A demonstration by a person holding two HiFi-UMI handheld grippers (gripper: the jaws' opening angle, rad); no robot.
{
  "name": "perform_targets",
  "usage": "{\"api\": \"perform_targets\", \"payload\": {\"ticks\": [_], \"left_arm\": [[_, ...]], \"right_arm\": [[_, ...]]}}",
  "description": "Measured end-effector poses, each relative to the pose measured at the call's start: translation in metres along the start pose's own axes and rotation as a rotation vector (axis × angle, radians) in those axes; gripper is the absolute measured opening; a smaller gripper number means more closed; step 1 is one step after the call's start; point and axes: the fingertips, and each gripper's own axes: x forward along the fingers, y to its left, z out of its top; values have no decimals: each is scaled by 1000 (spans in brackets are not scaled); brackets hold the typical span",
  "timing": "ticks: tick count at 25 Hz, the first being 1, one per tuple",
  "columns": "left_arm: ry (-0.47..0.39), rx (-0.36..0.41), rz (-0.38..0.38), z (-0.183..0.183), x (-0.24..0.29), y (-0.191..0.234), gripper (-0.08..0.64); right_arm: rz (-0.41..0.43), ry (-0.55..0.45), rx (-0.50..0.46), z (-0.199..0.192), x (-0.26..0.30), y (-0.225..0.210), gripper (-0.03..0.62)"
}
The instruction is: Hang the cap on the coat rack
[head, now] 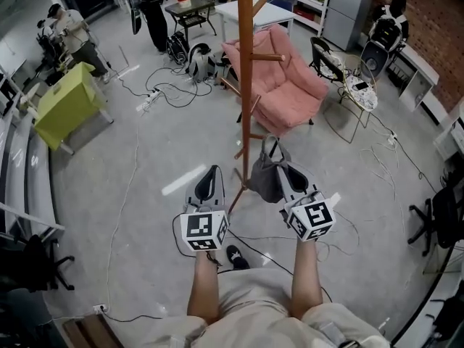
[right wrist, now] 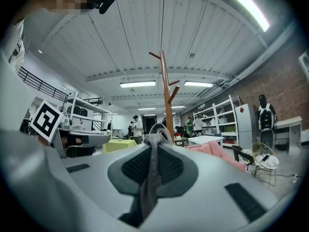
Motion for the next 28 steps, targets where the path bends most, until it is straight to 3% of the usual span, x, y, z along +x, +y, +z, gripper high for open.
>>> {"api": "perform_targets", "payload": {"ticks": [9,18,22,28], "left_arm": [[15,-25,-7,-6,11,44,8],[49,-40,-87,-16,20,27,8],[46,-35,-106,-15,22,10,8],[34,-9,-79,-4,31,17,8]], "right_arm": [[-88,-11,-21,-3,22,-15,14],[-146,-41,-32,10,17,-20,14],[-117,-71,-26,17,24,-19,14],[-63,-108,-28,32,40,-13,14]]}}
